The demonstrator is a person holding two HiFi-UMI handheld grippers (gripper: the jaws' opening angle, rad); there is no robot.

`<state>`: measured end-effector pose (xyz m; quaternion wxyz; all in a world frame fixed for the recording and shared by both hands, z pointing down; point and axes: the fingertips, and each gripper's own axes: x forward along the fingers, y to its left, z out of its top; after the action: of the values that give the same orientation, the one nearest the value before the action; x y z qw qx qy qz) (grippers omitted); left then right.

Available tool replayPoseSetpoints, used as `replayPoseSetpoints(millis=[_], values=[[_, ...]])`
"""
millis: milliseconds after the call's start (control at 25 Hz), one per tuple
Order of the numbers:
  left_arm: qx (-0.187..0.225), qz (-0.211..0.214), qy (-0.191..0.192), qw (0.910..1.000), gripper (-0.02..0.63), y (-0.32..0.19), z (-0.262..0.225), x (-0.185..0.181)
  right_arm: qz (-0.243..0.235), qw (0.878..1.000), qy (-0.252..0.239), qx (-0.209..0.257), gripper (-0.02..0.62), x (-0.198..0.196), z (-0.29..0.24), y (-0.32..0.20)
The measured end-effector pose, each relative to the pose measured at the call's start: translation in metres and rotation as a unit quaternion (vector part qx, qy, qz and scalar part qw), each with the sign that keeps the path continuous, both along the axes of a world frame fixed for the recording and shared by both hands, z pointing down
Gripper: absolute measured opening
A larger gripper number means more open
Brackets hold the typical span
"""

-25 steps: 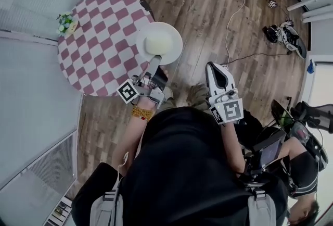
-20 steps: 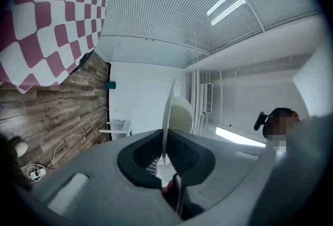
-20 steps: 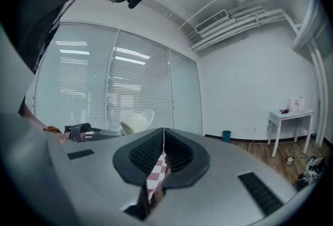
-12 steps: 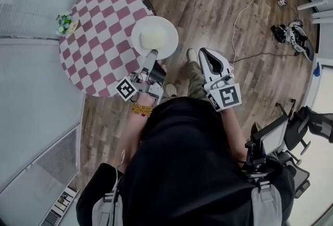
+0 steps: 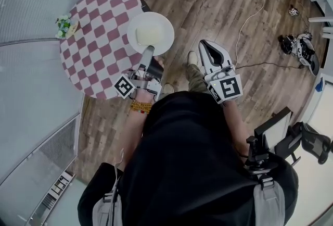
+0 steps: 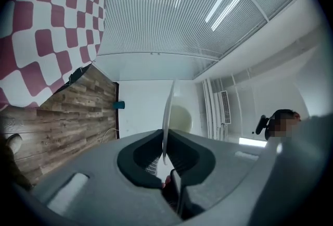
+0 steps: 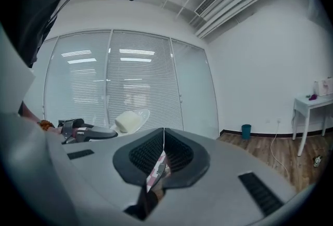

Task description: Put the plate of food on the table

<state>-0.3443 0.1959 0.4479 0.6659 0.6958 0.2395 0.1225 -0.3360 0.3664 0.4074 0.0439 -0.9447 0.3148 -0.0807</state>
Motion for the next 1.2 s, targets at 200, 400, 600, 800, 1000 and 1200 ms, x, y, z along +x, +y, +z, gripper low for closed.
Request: replayPoseSetpoints(millis=[200,400,600,800,1000,1200], values=[[0.006,-0.015,-0.005,0.9999,0.021,0.024,0.002,0.040,0.008,1.000,-0.008,0.002,0.012,0.045,0.010,0.040],[0.009,-0.050,-0.010,0.9987,0.021,0.039,0.006,0.077,0.021,1.000,0.002,-0.008,0.012,0.095,0.013,0.087],[-0.001,-0.085,-0.002,0.9964,0.021,0.048,0.001,0.099,0.034,0.999,0.007,-0.001,0.012,0.128,0.009,0.126],[0.000,-0.100,-0.004,0.9950,0.021,0.047,-0.003,0.119,0.025,1.000,0.000,-0.001,0.012,0.157,0.016,0.128],[-0.020,-0.114,-0.021,0.9931,0.021,0.038,0.013,0.152,-0.005,1.000,0.004,-0.012,0.012,0.194,0.020,0.102],[-0.032,-0.111,-0.031,0.9928,0.021,0.025,0.025,0.210,-0.018,1.000,-0.002,-0.024,0.012,0.243,0.016,0.073]])
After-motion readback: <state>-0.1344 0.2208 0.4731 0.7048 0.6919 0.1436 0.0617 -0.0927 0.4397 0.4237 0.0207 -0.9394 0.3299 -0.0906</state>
